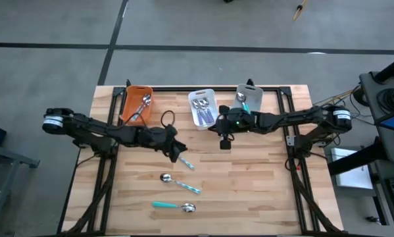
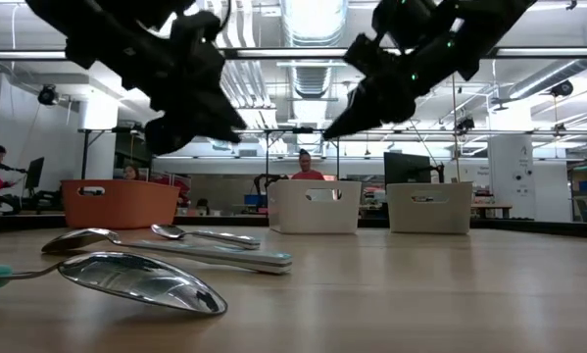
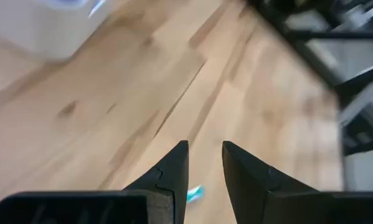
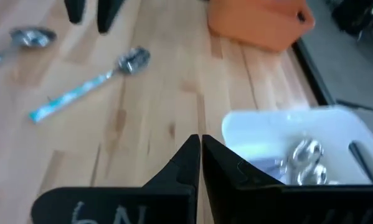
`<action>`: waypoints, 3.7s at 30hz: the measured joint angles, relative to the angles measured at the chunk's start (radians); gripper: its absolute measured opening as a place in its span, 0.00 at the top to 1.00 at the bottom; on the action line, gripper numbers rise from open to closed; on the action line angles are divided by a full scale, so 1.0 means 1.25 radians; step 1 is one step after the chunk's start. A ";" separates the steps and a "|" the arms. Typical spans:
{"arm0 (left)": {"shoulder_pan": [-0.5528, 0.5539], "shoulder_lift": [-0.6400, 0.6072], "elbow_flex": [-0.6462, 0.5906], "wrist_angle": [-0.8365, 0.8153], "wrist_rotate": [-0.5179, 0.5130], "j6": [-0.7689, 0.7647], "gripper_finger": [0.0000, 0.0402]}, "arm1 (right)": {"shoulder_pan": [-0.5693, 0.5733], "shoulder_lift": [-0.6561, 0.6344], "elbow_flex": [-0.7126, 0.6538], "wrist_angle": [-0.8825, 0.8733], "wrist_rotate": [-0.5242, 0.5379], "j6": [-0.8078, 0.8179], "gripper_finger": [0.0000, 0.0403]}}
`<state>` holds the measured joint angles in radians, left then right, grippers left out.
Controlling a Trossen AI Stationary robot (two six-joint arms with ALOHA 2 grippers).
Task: Sort silverware by color (type)
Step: Put the blue patterned spoon into the orange bin
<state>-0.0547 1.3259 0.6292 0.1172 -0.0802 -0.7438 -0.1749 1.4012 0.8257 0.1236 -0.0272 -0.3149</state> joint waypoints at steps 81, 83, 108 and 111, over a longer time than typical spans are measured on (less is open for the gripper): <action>-0.067 0.237 0.183 -0.423 -0.136 -0.652 0.80 | -0.141 0.062 0.146 -0.383 -0.130 -0.139 0.98; -0.067 0.251 0.192 -0.422 -0.136 -0.657 0.80 | -0.149 0.062 0.146 -0.383 -0.130 -0.139 0.98; -0.066 0.402 0.355 -0.612 -0.217 -0.592 0.55 | -0.158 0.062 0.146 -0.386 -0.130 -0.131 0.98; -0.066 0.400 0.355 -0.634 -0.212 -0.592 0.55 | -0.158 0.062 0.146 -0.386 -0.130 -0.124 0.98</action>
<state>-0.1368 1.8260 1.0733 -0.6755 -0.3457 -1.4837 -0.3721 1.4792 1.0077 -0.3592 -0.1898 -0.4699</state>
